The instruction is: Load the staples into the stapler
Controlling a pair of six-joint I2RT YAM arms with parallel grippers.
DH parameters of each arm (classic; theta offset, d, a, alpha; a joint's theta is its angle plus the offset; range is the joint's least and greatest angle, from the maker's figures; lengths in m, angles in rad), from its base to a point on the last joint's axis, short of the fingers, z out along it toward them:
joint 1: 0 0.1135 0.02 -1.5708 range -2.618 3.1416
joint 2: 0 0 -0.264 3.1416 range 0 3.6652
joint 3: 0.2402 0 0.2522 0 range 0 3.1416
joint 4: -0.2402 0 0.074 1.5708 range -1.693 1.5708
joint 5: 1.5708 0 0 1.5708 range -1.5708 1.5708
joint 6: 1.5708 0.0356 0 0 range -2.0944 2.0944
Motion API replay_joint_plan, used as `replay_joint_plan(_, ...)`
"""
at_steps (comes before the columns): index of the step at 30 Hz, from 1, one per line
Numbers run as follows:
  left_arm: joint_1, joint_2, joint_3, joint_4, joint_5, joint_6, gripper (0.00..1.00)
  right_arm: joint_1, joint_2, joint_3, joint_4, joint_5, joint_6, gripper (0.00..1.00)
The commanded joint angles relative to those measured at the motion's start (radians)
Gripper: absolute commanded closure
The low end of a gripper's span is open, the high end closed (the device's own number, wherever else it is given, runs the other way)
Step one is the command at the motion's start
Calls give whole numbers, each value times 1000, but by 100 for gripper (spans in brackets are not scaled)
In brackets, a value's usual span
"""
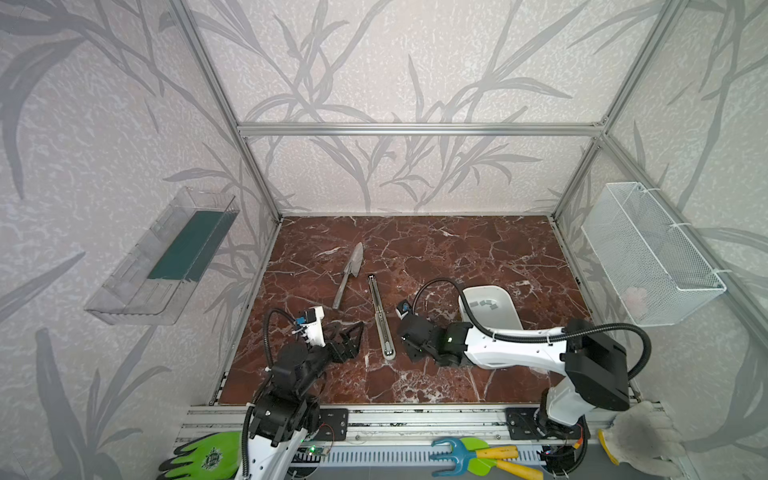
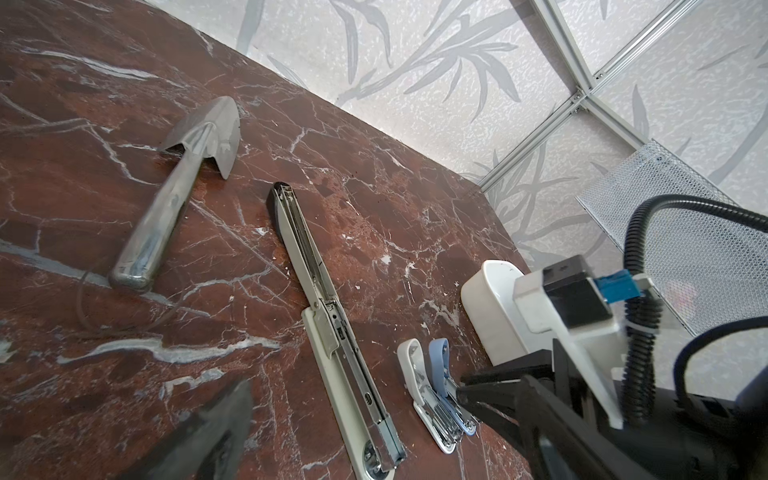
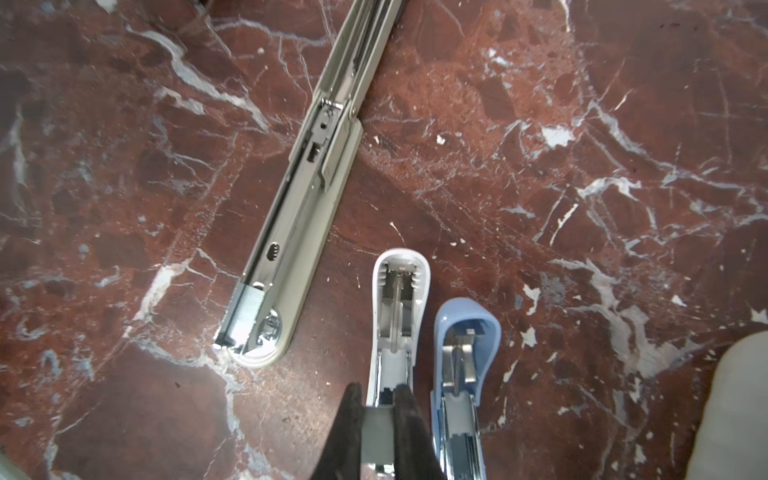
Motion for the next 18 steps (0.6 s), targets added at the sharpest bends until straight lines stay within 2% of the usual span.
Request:
replay_joint_plan(1, -10, 0, 1, -22, -37, 4, 1, -3, -3, -17, 40, 13, -19, 90)
replay_joint_plan(8, -18, -2, 1, -25, -50, 7, 1, -24, -45, -88, 87, -2, -10, 87)
replay_joint_plan(18, -29, -1, 3, -30, -67, 9, 1, -28, -33, -90, 77, -12, -1, 89)
